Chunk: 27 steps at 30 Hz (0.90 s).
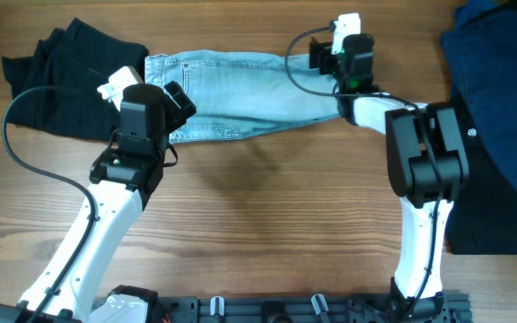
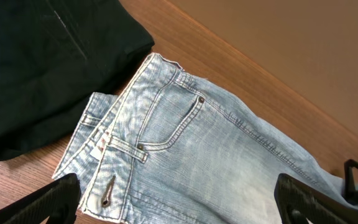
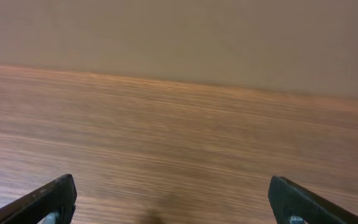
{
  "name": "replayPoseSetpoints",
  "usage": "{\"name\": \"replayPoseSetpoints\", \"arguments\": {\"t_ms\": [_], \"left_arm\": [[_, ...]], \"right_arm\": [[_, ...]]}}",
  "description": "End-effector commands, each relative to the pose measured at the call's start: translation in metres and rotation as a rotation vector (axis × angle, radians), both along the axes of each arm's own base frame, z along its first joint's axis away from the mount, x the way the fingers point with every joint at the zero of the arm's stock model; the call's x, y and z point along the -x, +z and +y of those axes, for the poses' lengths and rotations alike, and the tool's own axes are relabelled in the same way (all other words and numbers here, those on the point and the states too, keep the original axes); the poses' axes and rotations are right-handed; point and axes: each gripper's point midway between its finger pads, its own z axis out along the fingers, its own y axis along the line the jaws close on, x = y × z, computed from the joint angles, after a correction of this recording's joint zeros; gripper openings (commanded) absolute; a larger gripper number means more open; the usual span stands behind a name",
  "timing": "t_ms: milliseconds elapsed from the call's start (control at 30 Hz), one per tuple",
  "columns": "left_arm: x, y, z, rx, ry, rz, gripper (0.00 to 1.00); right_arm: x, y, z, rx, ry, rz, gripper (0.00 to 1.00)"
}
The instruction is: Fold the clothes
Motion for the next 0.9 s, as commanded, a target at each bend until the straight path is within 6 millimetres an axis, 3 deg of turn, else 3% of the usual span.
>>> {"name": "replayPoseSetpoints", "arguments": {"t_ms": [0,100,233,333,500,733,800,867], "left_arm": [[-0.004,0.008,0.005,-0.029,0.011,-0.016,1.00],[-0.004,0.008,0.005,-0.029,0.011,-0.017,1.00],[-0.004,0.008,0.005,-0.029,0.010,-0.016,1.00],[-0.004,0.006,-0.005,-0.054,-0.072,-0.004,1.00],[0.002,-0.005,-0.010,-0.064,-0.125,0.048,0.99],[0.004,-0.032,-0.021,-0.033,-0.179,0.135,1.00],[0.007,-0.036,-0.022,-0.029,-0.184,0.156,1.00],[0.011,-0.039,-0.021,-0.033,-0.185,0.174,1.00]], "right_arm": [[-0.001,0.045,-0.015,0.001,-0.039,-0.004,1.00],[0.020,0.075,-0.022,-0.068,-0.076,0.089,1.00],[0.055,0.130,-0.008,-0.152,0.034,0.141,1.00],[0.075,0.150,-0.012,-0.312,0.090,0.198,1.00],[0.115,0.128,-0.028,-0.529,0.221,0.420,1.00],[0.122,0.117,-0.040,-0.536,0.204,0.463,0.99],[0.126,0.105,-0.041,-0.542,0.186,0.510,0.99],[0.134,0.077,-0.048,-0.539,0.116,0.602,0.99]]}}
